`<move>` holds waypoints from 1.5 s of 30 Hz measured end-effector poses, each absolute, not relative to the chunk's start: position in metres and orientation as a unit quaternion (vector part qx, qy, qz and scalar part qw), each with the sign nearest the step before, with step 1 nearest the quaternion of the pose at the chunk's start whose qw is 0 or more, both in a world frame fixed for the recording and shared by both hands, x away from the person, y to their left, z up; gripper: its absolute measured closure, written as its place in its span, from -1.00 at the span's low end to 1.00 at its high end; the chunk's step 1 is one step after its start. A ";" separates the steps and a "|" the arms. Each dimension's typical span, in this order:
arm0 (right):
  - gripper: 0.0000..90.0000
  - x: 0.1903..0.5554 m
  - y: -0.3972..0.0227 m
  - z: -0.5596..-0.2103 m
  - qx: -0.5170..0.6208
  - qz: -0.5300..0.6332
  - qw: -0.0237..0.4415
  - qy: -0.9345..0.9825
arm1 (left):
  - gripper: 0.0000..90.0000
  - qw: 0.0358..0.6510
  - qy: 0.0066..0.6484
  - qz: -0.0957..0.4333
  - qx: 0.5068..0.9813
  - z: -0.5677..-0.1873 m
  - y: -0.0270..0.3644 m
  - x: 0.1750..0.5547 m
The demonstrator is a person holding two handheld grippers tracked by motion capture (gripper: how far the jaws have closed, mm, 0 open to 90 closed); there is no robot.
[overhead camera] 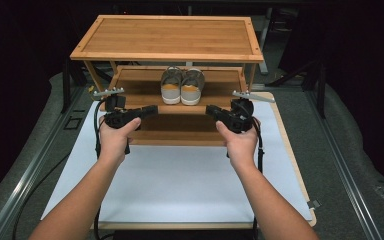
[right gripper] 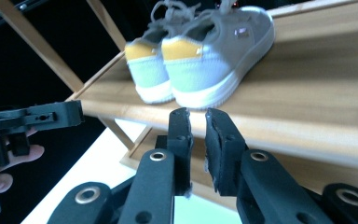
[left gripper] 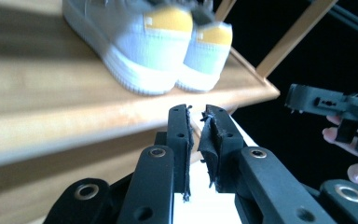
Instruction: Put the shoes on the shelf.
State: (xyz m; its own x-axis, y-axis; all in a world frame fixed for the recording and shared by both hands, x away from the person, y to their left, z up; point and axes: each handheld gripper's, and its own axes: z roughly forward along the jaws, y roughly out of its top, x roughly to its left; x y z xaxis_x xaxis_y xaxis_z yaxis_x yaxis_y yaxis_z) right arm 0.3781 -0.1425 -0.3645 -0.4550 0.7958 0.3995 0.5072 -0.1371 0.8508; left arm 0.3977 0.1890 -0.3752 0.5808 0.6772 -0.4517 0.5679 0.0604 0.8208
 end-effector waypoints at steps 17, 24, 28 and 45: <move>0.72 0.320 -0.162 -0.426 0.498 0.532 0.143 0.669 | 0.63 0.543 0.440 0.063 0.712 -0.434 0.217 0.346; 0.71 0.303 -0.168 -0.446 0.504 0.520 0.156 0.672 | 0.52 0.539 0.441 0.081 0.713 -0.456 0.226 0.324; 0.70 0.294 -0.172 -0.458 0.507 0.514 0.165 0.672 | 0.48 0.531 0.444 0.084 0.717 -0.469 0.232 0.317; 0.41 0.285 -0.168 -0.514 0.501 0.471 0.166 0.707 | 0.22 0.485 0.420 0.097 0.761 -0.524 0.221 0.306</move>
